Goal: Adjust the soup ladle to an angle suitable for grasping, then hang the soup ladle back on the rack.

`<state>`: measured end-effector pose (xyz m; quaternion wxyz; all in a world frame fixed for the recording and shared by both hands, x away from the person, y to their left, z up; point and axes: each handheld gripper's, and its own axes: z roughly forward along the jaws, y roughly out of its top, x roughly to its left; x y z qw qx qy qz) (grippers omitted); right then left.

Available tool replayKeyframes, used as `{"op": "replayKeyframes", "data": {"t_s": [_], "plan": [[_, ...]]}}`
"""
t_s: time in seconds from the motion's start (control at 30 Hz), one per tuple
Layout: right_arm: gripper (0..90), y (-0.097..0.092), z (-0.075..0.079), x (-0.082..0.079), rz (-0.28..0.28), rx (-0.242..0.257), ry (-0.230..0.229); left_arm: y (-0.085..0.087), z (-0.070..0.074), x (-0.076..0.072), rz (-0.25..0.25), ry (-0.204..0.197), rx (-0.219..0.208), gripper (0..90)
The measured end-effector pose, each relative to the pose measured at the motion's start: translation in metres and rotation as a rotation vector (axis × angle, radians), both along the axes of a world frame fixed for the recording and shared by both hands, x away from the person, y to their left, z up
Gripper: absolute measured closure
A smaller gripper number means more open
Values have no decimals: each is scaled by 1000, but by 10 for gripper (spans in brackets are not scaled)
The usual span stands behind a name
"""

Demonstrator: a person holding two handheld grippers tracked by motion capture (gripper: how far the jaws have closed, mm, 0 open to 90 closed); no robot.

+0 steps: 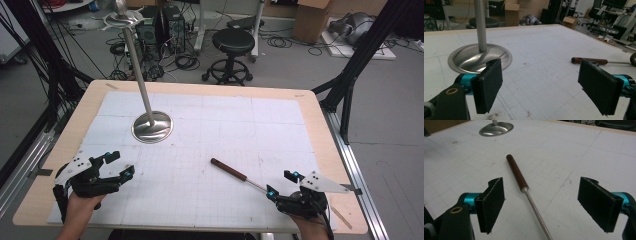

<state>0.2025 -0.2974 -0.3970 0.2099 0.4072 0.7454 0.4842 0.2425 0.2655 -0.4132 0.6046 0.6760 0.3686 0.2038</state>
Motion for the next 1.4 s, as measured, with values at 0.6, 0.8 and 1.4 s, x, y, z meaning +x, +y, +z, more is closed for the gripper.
{"op": "replayKeyframes", "data": {"t_s": [0.6,0.8,1.4], "plan": [[234,7,-3,8,44,-23,20,3,-4,0,1,26,-11,209],[254,13,-6,22,82,-100,82,4,-4,0,4,31,-5,213],[418,22,-5,50,233,-309,230,-1,-6,2,-16,50,12,219]]}}
